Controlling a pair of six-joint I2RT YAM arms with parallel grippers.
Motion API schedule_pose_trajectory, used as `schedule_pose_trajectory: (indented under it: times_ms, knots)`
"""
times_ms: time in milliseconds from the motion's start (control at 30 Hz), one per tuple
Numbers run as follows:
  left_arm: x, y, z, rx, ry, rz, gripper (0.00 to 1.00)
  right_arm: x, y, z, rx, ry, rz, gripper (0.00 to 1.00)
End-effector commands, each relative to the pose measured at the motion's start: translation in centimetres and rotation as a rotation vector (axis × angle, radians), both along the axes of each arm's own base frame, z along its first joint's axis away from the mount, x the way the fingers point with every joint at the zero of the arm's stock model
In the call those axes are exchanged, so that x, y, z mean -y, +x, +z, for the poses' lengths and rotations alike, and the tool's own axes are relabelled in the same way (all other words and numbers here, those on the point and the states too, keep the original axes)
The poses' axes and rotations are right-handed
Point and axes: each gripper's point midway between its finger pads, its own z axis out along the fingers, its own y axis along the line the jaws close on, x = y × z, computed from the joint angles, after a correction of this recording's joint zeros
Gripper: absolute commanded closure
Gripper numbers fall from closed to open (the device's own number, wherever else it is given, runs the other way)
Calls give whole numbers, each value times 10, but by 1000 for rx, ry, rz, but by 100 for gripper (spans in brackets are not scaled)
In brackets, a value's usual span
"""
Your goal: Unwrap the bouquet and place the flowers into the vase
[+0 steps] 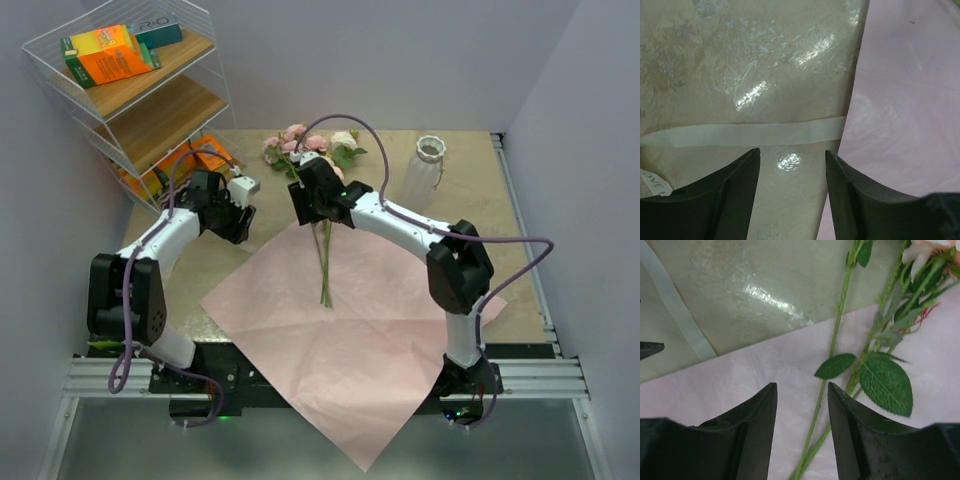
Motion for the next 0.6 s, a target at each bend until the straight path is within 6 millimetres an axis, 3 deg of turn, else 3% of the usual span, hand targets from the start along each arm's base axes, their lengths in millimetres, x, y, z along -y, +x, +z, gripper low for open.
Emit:
schedule_pose_trajectory:
  times_ms: [0,33,100,133,167,267,300,567]
  knots:
    - [-16,12,-8,16,-3,45,40,-30,33,30,80,105,12,52]
    - [-18,12,-10,17,6,51,39,-38,40,38,97,120,14,51]
    - [-24,12,-14,27,17,69,39,-47,49,21,83,109,15,50]
    - [-26,12,-12,41,20,73,39,-55,56,31,103,127,19,49]
    - [-28,11,-12,47,20,78,39,-59,62,12,81,105,18,49]
    - [-31,9,-10,75,26,82,39,-64,75,10,90,77,5,49]
    - [-31,7,-11,81,29,82,39,-64,77,-8,70,44,4,49]
    - [-42,1,5,150,49,102,39,-49,99,-22,109,-11,-95,49]
